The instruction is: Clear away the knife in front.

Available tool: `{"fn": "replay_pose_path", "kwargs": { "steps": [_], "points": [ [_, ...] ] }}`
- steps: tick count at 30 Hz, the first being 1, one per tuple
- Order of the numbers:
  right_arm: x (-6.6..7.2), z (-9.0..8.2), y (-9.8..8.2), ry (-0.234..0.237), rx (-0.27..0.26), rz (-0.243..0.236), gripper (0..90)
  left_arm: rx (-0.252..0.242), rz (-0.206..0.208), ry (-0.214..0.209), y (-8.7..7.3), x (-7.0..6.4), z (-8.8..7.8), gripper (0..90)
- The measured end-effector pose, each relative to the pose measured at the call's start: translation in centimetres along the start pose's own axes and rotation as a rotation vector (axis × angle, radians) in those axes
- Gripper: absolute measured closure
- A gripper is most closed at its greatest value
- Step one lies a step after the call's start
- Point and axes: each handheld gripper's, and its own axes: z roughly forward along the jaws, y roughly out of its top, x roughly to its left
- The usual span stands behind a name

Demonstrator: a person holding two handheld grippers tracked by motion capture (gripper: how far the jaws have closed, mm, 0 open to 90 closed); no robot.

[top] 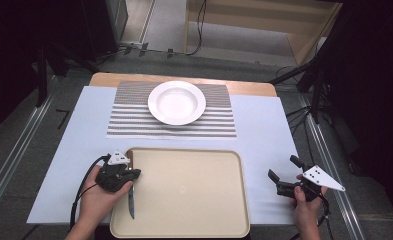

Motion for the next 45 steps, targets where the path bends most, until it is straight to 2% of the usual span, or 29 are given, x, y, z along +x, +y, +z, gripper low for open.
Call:
{"fn": "replay_pose_path", "kwargs": {
  "steps": [8,10,14,18,21,24,28,30,32,34,37,43,45],
  "points": [
    [0.0,0.0,0.0,0.0,-0.001,0.001,0.0,-0.012,-0.029,0.002,-0.5,1.2,-0.5,89.9],
    [0.0,0.0,0.0,-0.001,0.0,0.003,0.0,-0.025,-0.046,-0.015,-0.6,1.4,-0.6,89.8],
    [0.0,0.0,0.0,-0.002,0.0,0.003,0.0,-0.044,-0.023,-0.011,-0.7,1.4,-0.6,89.4],
    [0.0,0.0,0.0,-0.001,0.0,0.005,0.0,-0.124,-0.034,-0.055,-0.7,1.5,-1.2,68.7],
    [0.0,0.0,0.0,-0.001,0.0,0.005,0.0,-0.176,-0.06,-0.083,-0.7,1.9,-1.8,62.6],
    [0.0,0.0,0.0,-0.001,0.001,0.004,0.0,-0.23,-0.07,-0.087,-0.7,2.3,-2.5,54.5],
    [0.0,0.0,0.0,0.0,-0.001,0.003,0.0,-0.3,-0.061,-0.066,-0.8,2.5,-3.3,41.3],
    [0.0,0.0,0.0,0.0,0.0,0.002,0.0,-0.325,-0.055,-0.074,-0.9,2.5,-3.6,33.8],
    [0.0,0.0,0.0,0.001,-0.001,0.003,0.0,-0.343,-0.049,-0.079,-0.9,2.7,-3.9,30.1],
    [0.0,0.0,0.0,0.001,0.0,0.0,0.0,-0.369,-0.047,-0.069,-1.0,2.9,-4.3,25.9],
    [0.0,0.0,0.0,0.001,-0.002,0.0,0.0,-0.391,-0.051,-0.063,-1.1,3.3,-4.8,14.4],
    [0.0,0.0,0.0,0.002,-0.002,0.0,0.0,-0.424,-0.058,-0.043,-1.6,4.2,-5.6,7.2],
    [0.0,0.0,0.0,0.002,-0.001,0.0,0.0,-0.433,-0.054,-0.04,-1.7,4.5,-5.8,1.5]
  ]
}}
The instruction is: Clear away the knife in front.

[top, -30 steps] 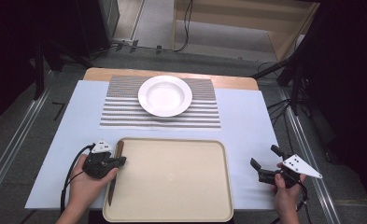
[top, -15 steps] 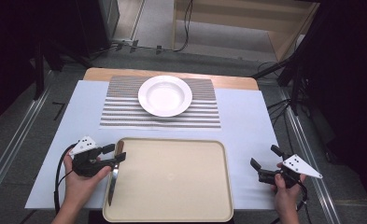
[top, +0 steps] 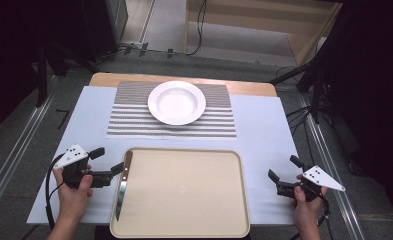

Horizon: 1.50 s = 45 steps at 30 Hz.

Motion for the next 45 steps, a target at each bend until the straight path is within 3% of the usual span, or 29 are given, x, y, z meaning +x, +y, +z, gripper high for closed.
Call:
{"fn": "replay_pose_path", "kwargs": {
  "steps": [22,40,45],
  "points": [
    [0.0,0.0,0.0,0.0,0.002,-0.005,0.0,-0.062,0.018,0.136,-0.5,3.0,-3.0,0.3],
    [0.0,0.0,0.0,-0.001,0.002,-0.005,0.0,-0.101,0.003,0.171,-1.4,5.4,-4.5,0.2],
    [0.0,0.0,0.0,0.0,0.002,-0.006,0.0,-0.124,-0.021,0.165,-1.8,6.1,-4.7,0.0]
  ]
}}
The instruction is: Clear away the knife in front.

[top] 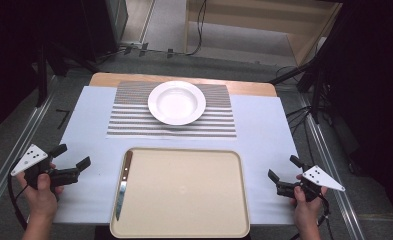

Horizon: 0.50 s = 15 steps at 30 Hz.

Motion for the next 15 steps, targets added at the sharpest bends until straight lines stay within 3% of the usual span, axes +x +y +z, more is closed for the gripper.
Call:
{"fn": "replay_pose_path", "kwargs": {
  "steps": [9,15],
  "points": [
    [0.0,0.0,0.0,0.0,0.0,0.0,0.0,-0.005,-0.013,0.0,-0.8,0.8,0.2,0.0],
    [0.0,0.0,0.0,0.0,0.002,0.005,0.0,-0.001,0.003,-0.011,-1.2,0.5,0.6,0.0]
  ]
}}
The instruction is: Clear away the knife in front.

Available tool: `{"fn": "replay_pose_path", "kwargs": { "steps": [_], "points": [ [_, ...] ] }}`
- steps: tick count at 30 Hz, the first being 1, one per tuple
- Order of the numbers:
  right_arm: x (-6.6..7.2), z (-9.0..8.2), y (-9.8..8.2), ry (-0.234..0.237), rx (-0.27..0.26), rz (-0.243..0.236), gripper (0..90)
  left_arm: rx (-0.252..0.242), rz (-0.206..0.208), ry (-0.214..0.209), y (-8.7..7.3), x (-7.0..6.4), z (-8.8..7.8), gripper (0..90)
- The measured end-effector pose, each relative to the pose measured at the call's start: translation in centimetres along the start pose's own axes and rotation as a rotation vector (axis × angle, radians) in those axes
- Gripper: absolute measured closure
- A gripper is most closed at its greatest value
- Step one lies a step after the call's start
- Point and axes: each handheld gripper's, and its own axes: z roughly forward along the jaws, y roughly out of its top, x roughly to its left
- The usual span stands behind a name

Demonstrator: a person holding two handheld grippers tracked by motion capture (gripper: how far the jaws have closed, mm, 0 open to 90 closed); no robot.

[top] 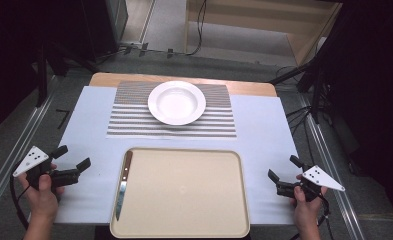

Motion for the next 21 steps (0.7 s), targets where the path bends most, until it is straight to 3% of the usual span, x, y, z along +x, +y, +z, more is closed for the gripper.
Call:
{"fn": "replay_pose_path", "kwargs": {
  "steps": [16,21],
  "points": [
    [-0.01,0.0,0.0,-0.005,0.007,0.003,0.0,-0.045,-0.02,-0.006,-0.43,0.19,0.06,0.0],
    [-0.01,0.02,-0.01,-0.005,0.004,0.004,0.0,-0.037,-0.018,-0.004,-0.43,0.17,0.13,0.0]
  ]
}}
